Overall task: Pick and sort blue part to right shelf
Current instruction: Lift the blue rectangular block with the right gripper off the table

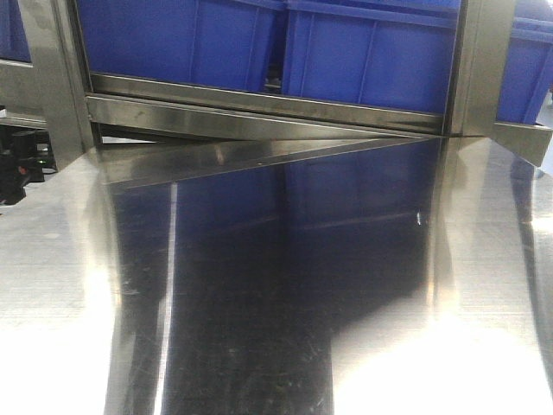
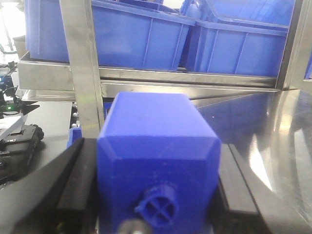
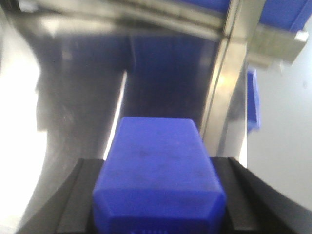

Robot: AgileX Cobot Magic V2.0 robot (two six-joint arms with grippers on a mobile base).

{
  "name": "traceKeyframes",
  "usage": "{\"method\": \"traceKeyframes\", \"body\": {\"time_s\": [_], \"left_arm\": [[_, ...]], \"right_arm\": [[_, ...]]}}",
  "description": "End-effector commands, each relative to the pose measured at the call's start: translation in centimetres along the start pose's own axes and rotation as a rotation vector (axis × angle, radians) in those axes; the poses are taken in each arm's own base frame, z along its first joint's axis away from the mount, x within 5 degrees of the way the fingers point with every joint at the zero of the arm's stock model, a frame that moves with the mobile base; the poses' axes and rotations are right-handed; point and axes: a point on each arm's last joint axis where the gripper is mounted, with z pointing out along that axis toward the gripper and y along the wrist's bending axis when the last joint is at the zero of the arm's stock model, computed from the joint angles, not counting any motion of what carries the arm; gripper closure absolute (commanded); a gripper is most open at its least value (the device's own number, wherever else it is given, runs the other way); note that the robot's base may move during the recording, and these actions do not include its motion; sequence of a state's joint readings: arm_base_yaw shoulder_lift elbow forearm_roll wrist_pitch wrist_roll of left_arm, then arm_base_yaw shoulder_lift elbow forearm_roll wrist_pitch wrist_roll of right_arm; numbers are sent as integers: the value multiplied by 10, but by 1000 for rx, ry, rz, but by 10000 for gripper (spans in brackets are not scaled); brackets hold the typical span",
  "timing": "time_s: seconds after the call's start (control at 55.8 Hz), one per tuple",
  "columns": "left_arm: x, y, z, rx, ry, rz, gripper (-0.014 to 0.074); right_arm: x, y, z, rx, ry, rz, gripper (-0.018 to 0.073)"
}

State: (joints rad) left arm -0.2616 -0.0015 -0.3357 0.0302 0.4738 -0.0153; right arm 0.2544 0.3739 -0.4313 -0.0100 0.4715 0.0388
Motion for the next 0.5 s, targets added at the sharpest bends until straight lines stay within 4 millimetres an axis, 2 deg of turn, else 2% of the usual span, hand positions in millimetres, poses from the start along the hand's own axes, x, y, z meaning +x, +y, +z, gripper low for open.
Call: {"method": "traceKeyframes", "body": {"time_s": [0.0, 0.126, 0.215, 0.484], "left_arm": [[-17, 0, -6, 6, -130, -9, 261], [-17, 0, -6, 6, -130, -9, 261], [-17, 0, -6, 6, -130, -9, 261], [-17, 0, -6, 6, -130, -9, 261]], "right_arm": [[-9, 0, -23, -2, -219, -20, 407], [-3, 0, -49, -4, -348, -19, 407], [-2, 0, -59, -5, -402, -19, 407], [-1, -1, -61, -6, -410, -19, 407]]}}
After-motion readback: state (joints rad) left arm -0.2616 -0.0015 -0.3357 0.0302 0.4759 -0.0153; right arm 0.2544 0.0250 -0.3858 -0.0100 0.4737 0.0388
